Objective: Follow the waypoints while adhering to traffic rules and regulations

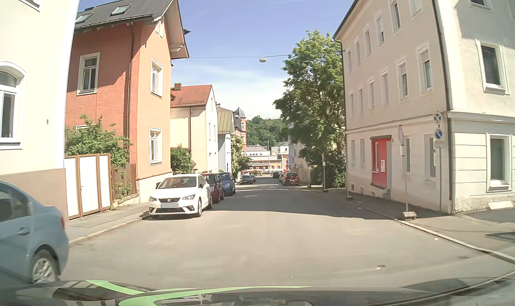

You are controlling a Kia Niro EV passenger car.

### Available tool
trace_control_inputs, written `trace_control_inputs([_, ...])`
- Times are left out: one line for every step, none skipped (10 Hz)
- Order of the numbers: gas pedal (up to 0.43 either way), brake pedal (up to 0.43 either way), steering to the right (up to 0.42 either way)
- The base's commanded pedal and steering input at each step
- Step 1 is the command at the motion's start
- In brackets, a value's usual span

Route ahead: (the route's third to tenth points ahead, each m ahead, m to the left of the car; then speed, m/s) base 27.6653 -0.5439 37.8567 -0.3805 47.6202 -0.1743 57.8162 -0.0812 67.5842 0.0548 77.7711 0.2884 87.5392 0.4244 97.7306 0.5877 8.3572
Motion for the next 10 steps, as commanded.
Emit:
trace_control_inputs([0.000,0.000,-0.007])
trace_control_inputs([0.000,0.000,-0.007])
trace_control_inputs([0.000,0.000,-0.006])
trace_control_inputs([0.000,0.000,-0.005])
trace_control_inputs([0.000,0.000,-0.005])
trace_control_inputs([0.000,0.000,-0.005])
trace_control_inputs([0.000,0.000,-0.005])
trace_control_inputs([0.000,0.000,-0.005])
trace_control_inputs([0.000,0.000,-0.005])
trace_control_inputs([0.000,0.000,-0.005])
